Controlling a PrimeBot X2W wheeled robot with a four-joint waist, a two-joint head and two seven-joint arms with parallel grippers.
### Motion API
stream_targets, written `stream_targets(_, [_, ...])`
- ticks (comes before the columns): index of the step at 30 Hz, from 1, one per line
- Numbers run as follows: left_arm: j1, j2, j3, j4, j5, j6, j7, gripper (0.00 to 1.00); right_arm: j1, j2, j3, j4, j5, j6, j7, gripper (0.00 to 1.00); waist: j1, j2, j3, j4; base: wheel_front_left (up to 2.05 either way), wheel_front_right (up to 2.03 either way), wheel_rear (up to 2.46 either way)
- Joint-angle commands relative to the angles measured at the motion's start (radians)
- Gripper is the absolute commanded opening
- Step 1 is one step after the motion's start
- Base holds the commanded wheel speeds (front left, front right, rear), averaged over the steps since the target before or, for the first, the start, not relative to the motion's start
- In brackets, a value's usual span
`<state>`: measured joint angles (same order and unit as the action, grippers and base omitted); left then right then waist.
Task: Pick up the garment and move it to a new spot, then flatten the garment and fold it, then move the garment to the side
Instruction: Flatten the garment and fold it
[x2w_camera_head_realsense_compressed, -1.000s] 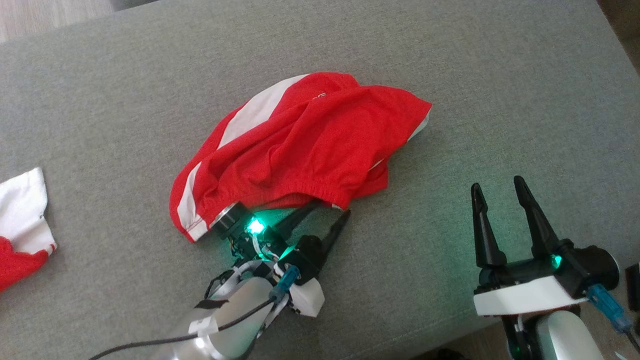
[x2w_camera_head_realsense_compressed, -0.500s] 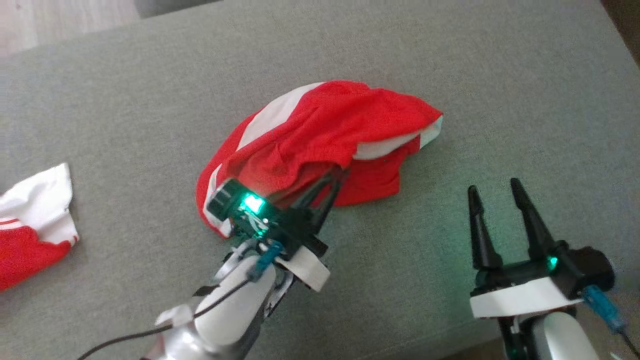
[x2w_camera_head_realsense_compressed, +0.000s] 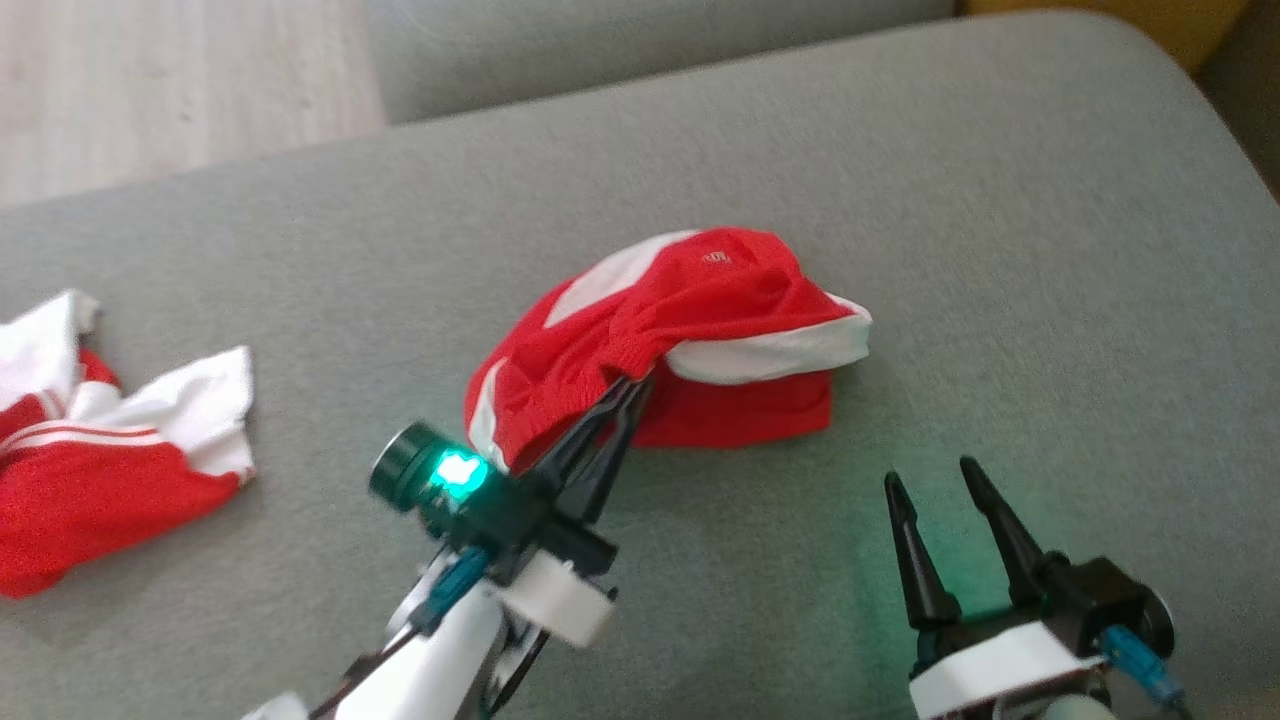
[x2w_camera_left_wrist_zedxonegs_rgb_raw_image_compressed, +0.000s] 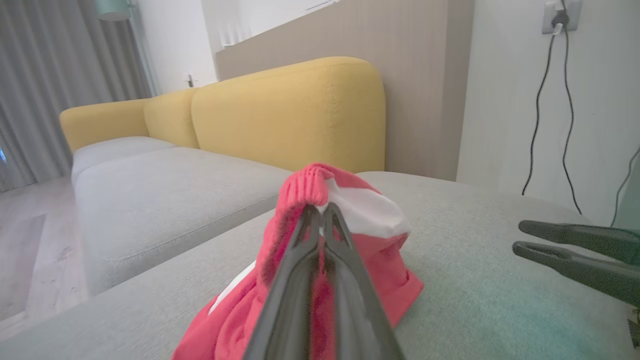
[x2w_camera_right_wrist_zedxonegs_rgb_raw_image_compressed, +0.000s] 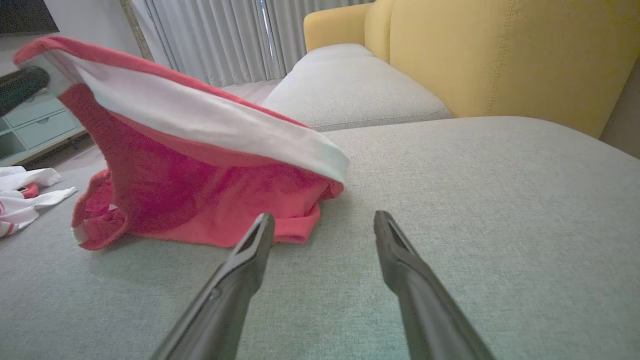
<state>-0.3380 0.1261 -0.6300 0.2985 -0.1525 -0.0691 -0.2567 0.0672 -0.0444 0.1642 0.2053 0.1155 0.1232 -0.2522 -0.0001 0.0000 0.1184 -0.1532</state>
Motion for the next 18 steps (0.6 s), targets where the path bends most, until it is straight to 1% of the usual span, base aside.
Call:
stream_targets(1, [0.009,0.024,0.048,-0.046,-0.011,0.008,-0.005,0.0,-0.011,-0.006,0.024,-0.021,0.001,0.008,-0.01,1.0,0.0001,0.0,-0.041,0.04,0.0,0.0,0.0])
stream_targets(7, [0.097,0.101,0.117,-0.104,-0.03,0.02,-0.005,0.0,0.012,-0.006,0.028,0.002,-0.009,0.008,-0.01,1.0,0.0001,0.0,-0.079,0.112,0.0,0.0,0.0])
stream_targets(13, [0.177,0.16,0.179,-0.117,-0.062,0.033,-0.005,0.0,0.0,-0.009,0.032,0.03,0.007,0.008,-0.01,1.0,0.0001,0.0,-0.082,0.192,0.0,0.0,0.0])
stream_targets(15, [0.187,0.177,0.188,-0.115,-0.056,0.038,-0.005,0.0,-0.016,-0.022,0.048,0.053,0.025,0.008,-0.01,1.0,0.0001,0.0,-0.076,0.216,0.0,0.0,0.0])
stream_targets(17, [0.191,0.172,0.204,-0.122,-0.075,0.038,-0.005,0.0,-0.042,-0.044,0.061,0.078,0.057,0.008,-0.01,1.0,0.0001,0.0,-0.066,0.241,0.0,0.0,0.0])
stream_targets(18, [0.189,0.182,0.205,-0.119,-0.068,0.037,-0.005,0.0,-0.06,-0.055,0.068,0.092,0.077,0.008,-0.01,1.0,0.0001,0.0,-0.06,0.248,0.0,0.0,0.0])
